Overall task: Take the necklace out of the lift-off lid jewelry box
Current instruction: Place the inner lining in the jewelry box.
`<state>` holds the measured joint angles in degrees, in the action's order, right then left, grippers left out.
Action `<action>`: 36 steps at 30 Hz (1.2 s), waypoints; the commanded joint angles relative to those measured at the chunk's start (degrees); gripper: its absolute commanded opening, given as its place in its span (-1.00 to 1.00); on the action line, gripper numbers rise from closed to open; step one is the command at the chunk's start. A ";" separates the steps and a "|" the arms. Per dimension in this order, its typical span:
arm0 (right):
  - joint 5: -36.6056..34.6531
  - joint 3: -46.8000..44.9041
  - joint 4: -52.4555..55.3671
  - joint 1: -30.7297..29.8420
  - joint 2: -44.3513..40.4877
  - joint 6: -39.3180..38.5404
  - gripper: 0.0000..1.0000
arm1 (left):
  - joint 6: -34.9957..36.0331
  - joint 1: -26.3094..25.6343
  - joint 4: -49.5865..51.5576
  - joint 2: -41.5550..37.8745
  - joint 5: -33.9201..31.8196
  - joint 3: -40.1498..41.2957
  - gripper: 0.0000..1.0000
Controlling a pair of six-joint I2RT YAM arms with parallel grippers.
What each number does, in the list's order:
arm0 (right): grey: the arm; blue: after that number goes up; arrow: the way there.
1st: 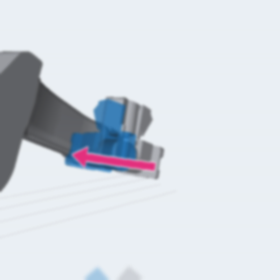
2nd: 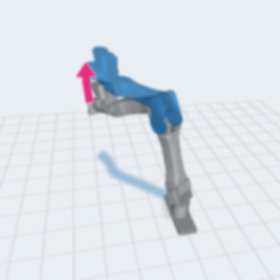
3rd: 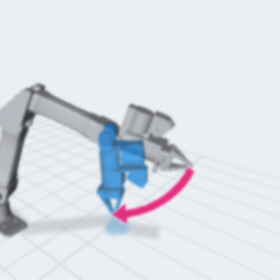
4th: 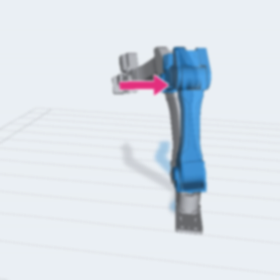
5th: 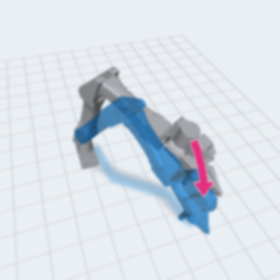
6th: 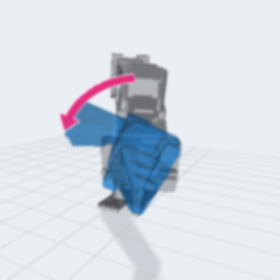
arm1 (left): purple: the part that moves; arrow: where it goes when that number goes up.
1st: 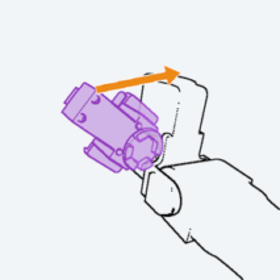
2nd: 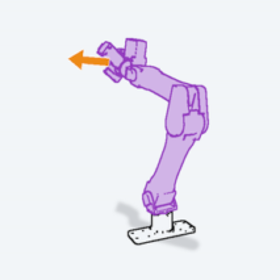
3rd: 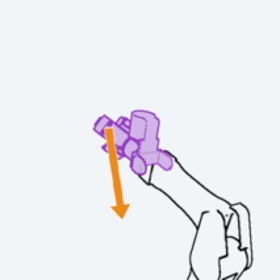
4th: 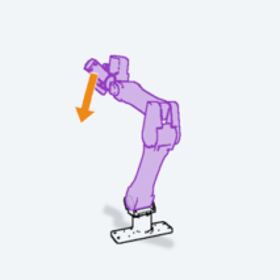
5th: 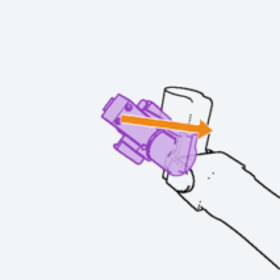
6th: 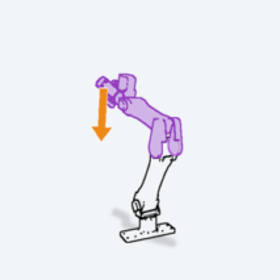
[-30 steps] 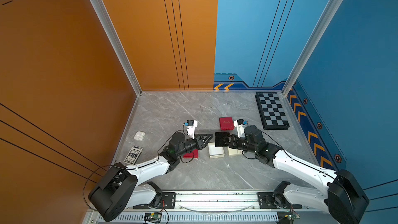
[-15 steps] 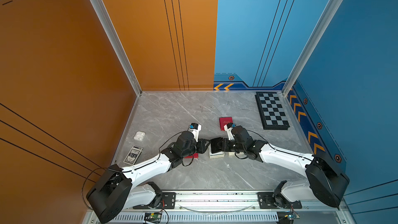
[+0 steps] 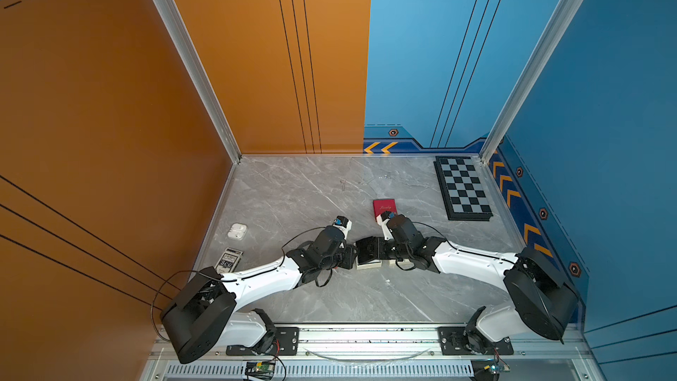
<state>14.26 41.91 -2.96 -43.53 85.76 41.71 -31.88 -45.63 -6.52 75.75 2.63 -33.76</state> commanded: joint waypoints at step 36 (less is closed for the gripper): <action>-5.40 6.86 9.47 -2.52 7.83 -4.01 -0.71 | 4.75 -4.43 2.21 15.22 -7.81 -8.79 -0.54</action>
<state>10.17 47.64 3.53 -45.56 94.43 38.76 -28.01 -49.47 -5.78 90.24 -3.11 -41.45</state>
